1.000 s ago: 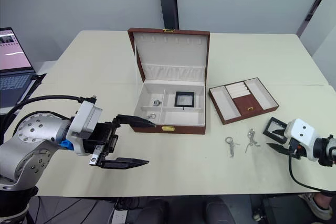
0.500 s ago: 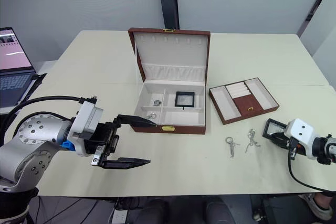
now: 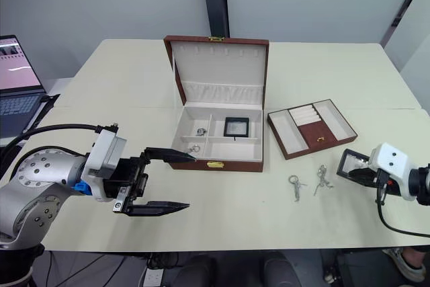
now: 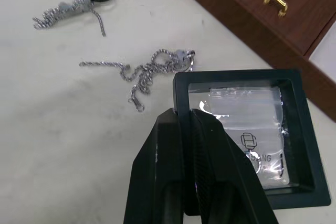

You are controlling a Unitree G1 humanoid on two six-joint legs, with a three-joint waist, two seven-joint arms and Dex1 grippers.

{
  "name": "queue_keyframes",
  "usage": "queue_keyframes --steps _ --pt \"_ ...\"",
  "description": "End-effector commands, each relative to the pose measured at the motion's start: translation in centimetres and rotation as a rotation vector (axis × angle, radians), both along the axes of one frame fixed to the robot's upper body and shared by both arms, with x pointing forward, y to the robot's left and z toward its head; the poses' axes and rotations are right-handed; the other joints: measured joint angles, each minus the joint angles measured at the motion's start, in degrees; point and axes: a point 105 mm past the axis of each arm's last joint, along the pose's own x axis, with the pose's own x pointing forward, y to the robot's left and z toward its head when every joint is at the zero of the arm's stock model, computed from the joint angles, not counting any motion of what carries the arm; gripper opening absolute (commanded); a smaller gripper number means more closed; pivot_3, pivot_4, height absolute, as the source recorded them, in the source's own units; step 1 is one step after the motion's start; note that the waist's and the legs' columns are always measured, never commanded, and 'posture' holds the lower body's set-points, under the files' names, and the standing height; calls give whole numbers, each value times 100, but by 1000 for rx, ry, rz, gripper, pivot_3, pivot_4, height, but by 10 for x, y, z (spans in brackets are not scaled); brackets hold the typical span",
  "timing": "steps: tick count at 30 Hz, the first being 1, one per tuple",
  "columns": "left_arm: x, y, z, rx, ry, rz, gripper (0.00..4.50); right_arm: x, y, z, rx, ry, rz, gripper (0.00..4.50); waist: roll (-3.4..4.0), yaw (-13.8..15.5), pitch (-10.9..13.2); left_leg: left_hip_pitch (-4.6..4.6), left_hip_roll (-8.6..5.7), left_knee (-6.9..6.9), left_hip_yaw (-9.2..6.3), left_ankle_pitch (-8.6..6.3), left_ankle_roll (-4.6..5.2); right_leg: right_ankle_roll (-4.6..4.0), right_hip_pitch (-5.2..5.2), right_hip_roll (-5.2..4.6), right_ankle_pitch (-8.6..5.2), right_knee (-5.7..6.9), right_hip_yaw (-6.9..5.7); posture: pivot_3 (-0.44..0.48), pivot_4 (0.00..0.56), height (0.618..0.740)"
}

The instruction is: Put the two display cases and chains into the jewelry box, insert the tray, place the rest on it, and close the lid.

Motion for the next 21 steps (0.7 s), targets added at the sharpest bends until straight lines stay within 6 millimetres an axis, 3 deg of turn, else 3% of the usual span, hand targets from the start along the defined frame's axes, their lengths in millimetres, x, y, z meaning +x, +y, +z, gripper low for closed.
queue_keyframes --steps 1,6,13,21 --pt "4 15 11 9 -44 89 4500 -7 29 33 0 -14 91 3 5 -8 3 0 2 0 -1 0 0 0 -1 1 0 0 0 0 150 740" --pt "13 39 9 25 -54 233 4500 -2 88 58 59 -45 222 3 11 -31 7 2 3 0 1 0 0 0 -3 1 0 0 0 0 150 740" --pt "18 58 5 66 -56 332 4500 29 153 77 125 -80 317 3 5 0 14 -23 0 1 -14 0 0 0 -21 -6 0 -4 -3 0 150 740" --pt "19 65 4 86 -61 366 4500 52 219 67 121 -43 437 3 5 -6 15 -35 -2 0 -18 0 0 -1 -36 -33 0 -2 -14 0 150 740"
